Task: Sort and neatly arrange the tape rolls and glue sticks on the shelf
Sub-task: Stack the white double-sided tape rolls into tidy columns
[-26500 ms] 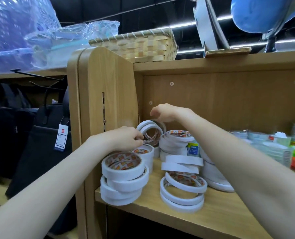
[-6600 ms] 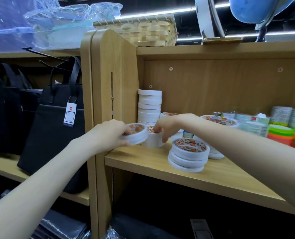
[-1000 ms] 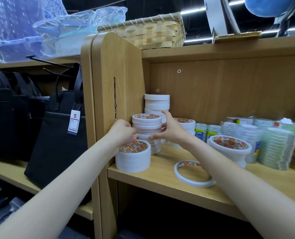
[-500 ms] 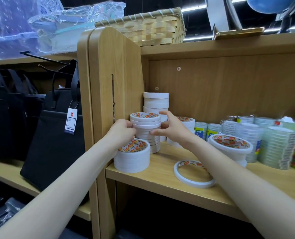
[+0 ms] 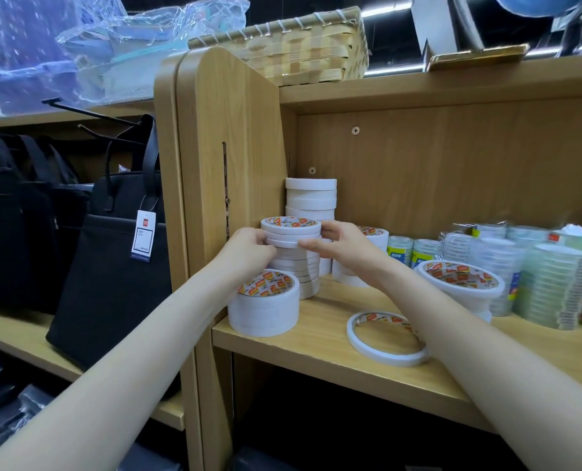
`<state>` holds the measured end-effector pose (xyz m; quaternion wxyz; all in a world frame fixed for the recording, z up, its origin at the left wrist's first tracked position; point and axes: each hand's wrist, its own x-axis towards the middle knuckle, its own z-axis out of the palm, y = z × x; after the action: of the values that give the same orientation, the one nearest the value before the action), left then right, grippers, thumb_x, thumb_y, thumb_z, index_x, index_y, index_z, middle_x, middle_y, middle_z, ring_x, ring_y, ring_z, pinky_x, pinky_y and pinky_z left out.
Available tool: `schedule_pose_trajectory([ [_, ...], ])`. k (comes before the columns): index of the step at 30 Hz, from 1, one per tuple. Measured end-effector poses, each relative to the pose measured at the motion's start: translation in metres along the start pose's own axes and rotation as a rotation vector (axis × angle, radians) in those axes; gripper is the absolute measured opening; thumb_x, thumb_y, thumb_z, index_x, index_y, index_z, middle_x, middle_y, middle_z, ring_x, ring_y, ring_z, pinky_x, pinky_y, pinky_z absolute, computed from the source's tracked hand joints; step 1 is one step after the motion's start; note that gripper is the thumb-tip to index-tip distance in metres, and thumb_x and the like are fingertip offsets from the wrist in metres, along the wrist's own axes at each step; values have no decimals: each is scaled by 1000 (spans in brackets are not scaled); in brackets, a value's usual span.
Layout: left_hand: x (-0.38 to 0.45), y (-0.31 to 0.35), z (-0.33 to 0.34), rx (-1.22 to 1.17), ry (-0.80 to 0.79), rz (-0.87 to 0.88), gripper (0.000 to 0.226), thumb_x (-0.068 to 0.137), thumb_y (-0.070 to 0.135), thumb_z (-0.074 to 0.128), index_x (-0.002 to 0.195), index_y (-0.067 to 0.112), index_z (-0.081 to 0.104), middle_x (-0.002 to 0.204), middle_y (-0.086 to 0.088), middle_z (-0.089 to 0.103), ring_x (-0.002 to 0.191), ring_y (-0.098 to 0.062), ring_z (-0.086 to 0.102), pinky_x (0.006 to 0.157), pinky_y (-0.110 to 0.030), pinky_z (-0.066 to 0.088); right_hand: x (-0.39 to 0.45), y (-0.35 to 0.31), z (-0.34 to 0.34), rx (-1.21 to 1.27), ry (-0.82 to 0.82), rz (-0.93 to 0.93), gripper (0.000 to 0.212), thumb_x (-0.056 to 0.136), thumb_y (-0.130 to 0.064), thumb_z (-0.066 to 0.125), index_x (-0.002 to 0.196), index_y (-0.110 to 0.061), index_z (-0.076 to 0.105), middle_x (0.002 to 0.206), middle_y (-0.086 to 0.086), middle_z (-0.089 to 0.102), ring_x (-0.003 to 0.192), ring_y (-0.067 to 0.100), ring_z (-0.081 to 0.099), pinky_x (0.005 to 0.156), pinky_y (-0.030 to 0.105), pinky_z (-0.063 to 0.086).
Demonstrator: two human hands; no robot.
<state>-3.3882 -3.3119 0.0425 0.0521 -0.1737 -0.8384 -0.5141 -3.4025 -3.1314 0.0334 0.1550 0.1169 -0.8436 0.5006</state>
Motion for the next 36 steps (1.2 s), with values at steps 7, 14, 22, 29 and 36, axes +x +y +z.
schedule_pose_trajectory([
  [7, -1, -3, 0, 12, -13, 12, 27, 84, 3, 44, 83, 15, 68, 88, -14, 62, 83, -22, 56, 85, -38, 47, 1, -4, 6, -98, 119, -7, 51, 76, -35, 74, 120, -13, 59, 116, -4, 61, 109, 10, 54, 91, 29, 47],
  [14, -6, -4, -3, 20, 5, 9, 27, 90, 5, 47, 108, 14, 66, 105, -6, 64, 104, -24, 61, 94, -38, 48, 0, -3, 6, -73, 101, 45, 91, 76, -43, 72, 147, -15, 23, 146, 2, 36, 130, 17, 39, 98, 26, 34],
  [22, -5, -6, -1, 139, -65, 31, 30, 91, 2, 44, 77, 23, 60, 90, -10, 62, 85, -20, 59, 76, -26, 42, 2, -3, 10, -168, 123, 16, 93, 68, -31, 82, 144, -17, 29, 142, 3, 40, 127, 19, 42, 102, 31, 36],
  [29, -3, -7, -6, 30, 1, -34, 18, 90, 4, 50, 96, 14, 64, 94, -12, 65, 99, -22, 64, 96, -40, 48, 0, 1, 5, -54, 85, 34, 84, 73, -39, 76, 142, -21, 32, 137, 2, 43, 116, 11, 43, 89, 26, 36],
  [36, -7, -1, -3, 38, -44, -7, 27, 91, 6, 47, 92, 26, 65, 96, -1, 64, 98, -15, 59, 89, -31, 46, 4, 5, 3, -45, 143, 20, 54, 72, -41, 75, 118, -15, 61, 109, -1, 67, 102, 10, 60, 91, 31, 50],
])
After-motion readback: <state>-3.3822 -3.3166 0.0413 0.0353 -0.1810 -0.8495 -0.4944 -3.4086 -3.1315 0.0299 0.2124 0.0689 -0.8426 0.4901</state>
